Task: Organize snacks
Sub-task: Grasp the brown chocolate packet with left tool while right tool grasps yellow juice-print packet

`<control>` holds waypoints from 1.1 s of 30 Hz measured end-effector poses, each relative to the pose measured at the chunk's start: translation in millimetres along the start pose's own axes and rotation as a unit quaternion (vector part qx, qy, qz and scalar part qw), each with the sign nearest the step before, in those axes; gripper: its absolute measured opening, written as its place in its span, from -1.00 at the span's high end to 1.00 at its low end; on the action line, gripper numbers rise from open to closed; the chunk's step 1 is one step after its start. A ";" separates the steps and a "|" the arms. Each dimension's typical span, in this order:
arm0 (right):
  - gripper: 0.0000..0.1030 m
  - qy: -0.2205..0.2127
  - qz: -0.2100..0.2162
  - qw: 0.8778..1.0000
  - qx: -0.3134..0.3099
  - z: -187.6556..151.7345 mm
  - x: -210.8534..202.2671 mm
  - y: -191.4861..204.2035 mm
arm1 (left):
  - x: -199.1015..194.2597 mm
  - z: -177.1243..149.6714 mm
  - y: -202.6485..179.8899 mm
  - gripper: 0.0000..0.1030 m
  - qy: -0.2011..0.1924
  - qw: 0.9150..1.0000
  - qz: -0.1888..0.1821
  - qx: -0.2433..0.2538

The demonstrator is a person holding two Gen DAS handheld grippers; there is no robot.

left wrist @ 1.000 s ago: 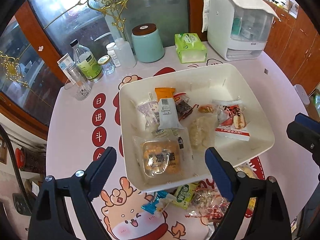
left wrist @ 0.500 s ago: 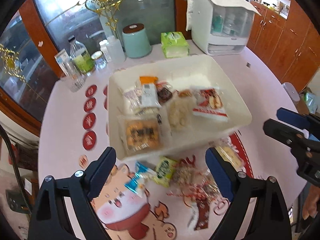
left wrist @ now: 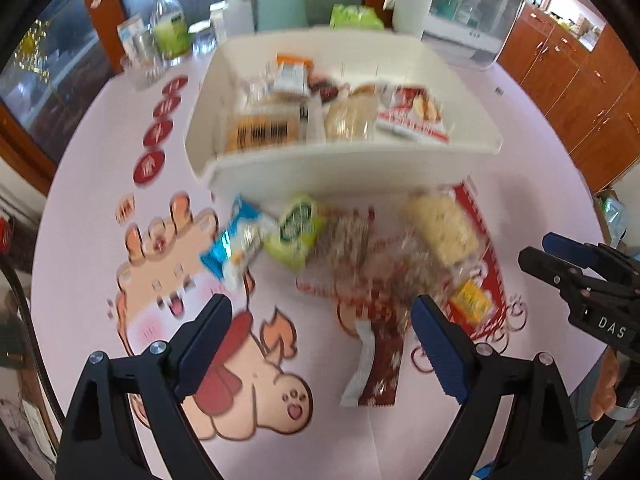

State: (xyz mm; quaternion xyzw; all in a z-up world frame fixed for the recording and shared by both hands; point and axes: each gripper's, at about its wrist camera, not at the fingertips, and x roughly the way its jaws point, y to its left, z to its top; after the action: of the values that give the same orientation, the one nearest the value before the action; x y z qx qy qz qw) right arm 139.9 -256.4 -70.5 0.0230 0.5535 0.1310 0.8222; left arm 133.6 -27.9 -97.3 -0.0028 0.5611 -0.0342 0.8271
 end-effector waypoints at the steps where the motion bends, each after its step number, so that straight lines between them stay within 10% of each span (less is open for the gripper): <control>1: -0.05 0.009 -0.003 1.000 -0.002 -7.3 6.2 -1.0 | 6.0 -5.6 -1.1 -0.76 0.006 1.000 0.002 -0.001; 25: -0.05 0.045 -0.015 0.998 -0.050 -54.7 63.9 8.0 | 83.9 -63.9 -56.8 -0.73 0.077 0.997 0.020 0.019; 30: 0.02 0.046 -0.012 0.997 -0.058 -55.7 70.2 10.2 | 87.9 -68.9 -61.0 -0.45 0.068 0.997 0.018 0.014; 33: 0.27 0.041 -0.012 0.997 -0.069 -56.1 69.7 12.7 | 83.0 -69.4 -61.0 0.07 0.055 0.998 0.015 0.021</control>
State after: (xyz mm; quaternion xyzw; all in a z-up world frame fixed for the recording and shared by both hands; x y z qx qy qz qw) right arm 110.7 -233.3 -152.9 -0.0460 0.5764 0.1598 0.8001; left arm 96.5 -91.4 -197.4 0.0245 0.6047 -0.0340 0.7953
